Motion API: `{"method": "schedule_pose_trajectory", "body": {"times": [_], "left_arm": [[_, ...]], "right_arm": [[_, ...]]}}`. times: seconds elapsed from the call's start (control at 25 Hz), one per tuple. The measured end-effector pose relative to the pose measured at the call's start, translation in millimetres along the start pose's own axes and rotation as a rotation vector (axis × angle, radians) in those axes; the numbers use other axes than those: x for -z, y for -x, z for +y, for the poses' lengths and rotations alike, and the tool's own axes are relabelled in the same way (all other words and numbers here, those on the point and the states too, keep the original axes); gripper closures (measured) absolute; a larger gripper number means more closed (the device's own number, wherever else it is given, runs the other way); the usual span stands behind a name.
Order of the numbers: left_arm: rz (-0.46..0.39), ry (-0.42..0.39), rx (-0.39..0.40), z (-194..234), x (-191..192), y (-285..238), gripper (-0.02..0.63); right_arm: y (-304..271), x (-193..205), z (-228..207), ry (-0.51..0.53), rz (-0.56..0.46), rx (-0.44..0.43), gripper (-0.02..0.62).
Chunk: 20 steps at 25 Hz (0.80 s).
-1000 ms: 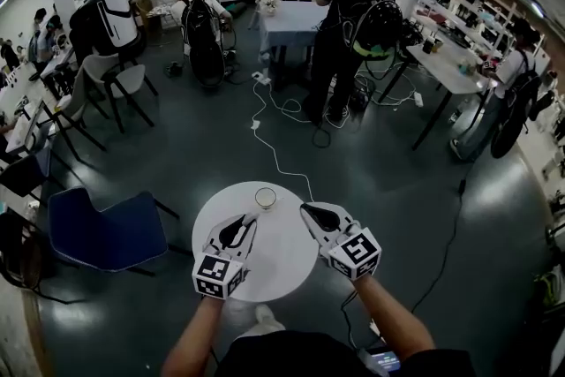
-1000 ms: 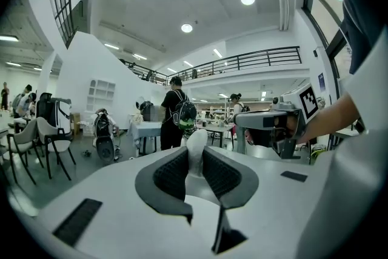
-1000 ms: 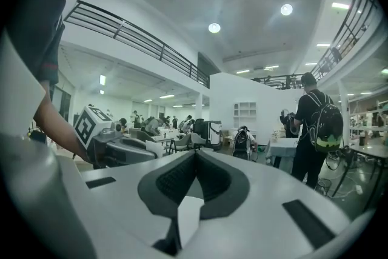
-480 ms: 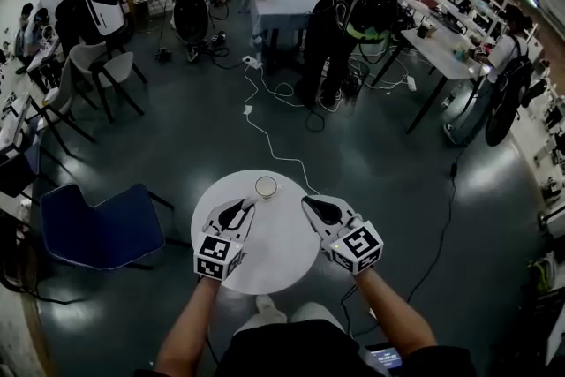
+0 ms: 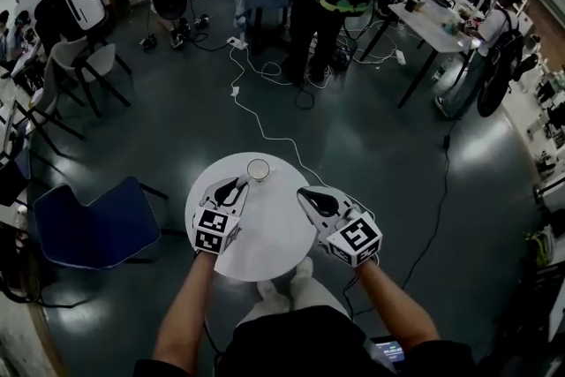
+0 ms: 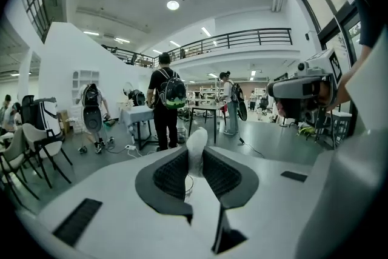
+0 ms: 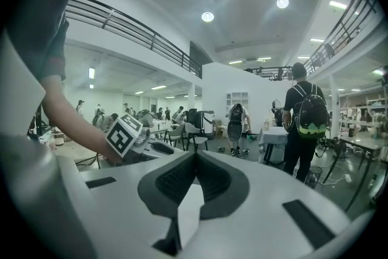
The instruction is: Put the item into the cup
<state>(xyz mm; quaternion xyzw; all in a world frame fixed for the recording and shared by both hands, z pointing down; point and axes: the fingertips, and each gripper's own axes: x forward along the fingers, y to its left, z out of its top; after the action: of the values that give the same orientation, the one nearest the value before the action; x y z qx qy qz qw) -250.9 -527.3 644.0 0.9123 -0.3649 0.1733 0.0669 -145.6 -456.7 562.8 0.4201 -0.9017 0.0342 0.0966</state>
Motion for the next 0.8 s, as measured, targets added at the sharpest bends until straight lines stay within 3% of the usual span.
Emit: {"method": "schedule_pose_trajectory", "body": {"times": [0.44,0.8], "left_arm": [[0.077,-0.044,0.025,15.6,20.3,-61.0,0.525],[0.118,-0.054,0.043,31.9,52.0,-117.8,0.525]], "right_arm": [[-16.8,24.4,-38.0,-0.048,0.019,-0.004,0.578],[-39.0,73.2,-64.7,-0.060,0.071,-0.026,0.578]]}}
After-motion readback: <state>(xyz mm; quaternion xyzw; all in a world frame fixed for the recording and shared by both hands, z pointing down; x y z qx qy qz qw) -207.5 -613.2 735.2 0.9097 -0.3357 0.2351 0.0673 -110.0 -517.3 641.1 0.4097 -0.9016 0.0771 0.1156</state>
